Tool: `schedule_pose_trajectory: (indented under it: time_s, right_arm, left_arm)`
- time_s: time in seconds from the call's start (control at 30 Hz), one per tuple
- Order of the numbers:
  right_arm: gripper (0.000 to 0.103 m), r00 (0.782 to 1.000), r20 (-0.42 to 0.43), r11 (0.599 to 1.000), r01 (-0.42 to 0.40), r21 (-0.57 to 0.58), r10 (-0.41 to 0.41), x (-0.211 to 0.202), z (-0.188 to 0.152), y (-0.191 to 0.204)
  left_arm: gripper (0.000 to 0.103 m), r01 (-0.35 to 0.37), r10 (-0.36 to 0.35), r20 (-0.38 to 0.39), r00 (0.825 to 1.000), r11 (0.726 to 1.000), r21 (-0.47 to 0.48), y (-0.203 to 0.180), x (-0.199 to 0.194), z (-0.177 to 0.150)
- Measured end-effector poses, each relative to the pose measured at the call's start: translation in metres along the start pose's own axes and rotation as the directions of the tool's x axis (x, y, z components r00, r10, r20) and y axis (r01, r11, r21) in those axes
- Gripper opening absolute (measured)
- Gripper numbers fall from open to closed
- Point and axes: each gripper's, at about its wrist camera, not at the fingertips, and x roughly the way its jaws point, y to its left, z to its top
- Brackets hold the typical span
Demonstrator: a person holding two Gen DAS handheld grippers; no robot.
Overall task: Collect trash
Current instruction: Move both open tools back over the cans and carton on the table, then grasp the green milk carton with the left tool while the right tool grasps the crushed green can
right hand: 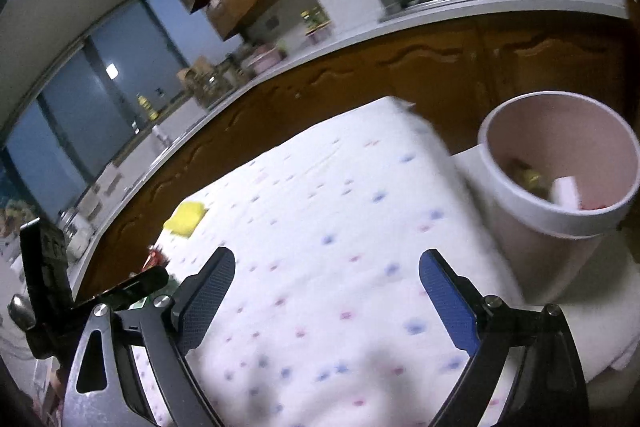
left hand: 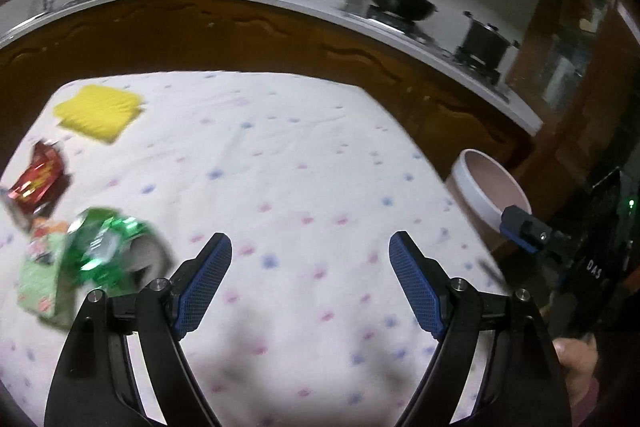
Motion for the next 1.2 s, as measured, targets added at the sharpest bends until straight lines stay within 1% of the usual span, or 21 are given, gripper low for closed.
schedule_pose_trajectory:
  time_s: [0.3, 0.43, 0.5, 0.67, 0.77, 0.93, 1.03, 1.2]
  right_arm:
    - [0.094, 0.995, -0.071, 0.996, -0.074, -0.054, 0.070, 0.028, -0.016, 0.046]
    - [0.094, 0.990, -0.102, 0.991, -0.107, -0.080, 0.098, 0.038, -0.021, 0.066]
    - [0.094, 0.987, -0.116, 0.988, -0.123, -0.095, 0.112, 0.042, -0.023, 0.076]
    - [0.094, 0.976, -0.155, 0.978, -0.170, -0.117, 0.152, 0.053, -0.027, 0.100]
    - [0.094, 0.970, -0.174, 0.970, -0.196, -0.142, 0.171, 0.060, -0.028, 0.116]
    - [0.094, 0.957, -0.207, 0.959, -0.238, -0.153, 0.204, 0.076, -0.032, 0.136]
    - [0.094, 0.950, -0.230, 0.953, -0.252, -0.166, 0.211, 0.087, -0.035, 0.151]
    - [0.094, 0.949, -0.241, 0.945, -0.257, -0.204, 0.205, 0.098, -0.044, 0.179]
  left_arm:
    - [0.083, -0.074, 0.077, 0.028, 0.997, 0.993, -0.089, 0.060, -0.033, -0.015]
    - [0.083, -0.114, 0.120, 0.042, 0.992, 0.985, -0.126, 0.088, -0.047, -0.018]
    - [0.083, -0.146, 0.156, 0.054, 0.986, 0.977, -0.154, 0.102, -0.055, -0.022]
    - [0.085, -0.184, 0.200, 0.055, 0.978, 0.959, -0.215, 0.137, -0.067, -0.030]
    - [0.085, -0.211, 0.227, 0.046, 0.973, 0.951, -0.226, 0.151, -0.070, -0.033]
    - [0.085, -0.232, 0.245, 0.031, 0.969, 0.946, -0.227, 0.166, -0.072, -0.036]
    - [0.085, -0.244, 0.254, 0.017, 0.967, 0.943, -0.226, 0.174, -0.070, -0.038]
    - [0.085, -0.256, 0.262, -0.002, 0.965, 0.939, -0.230, 0.183, -0.068, -0.041]
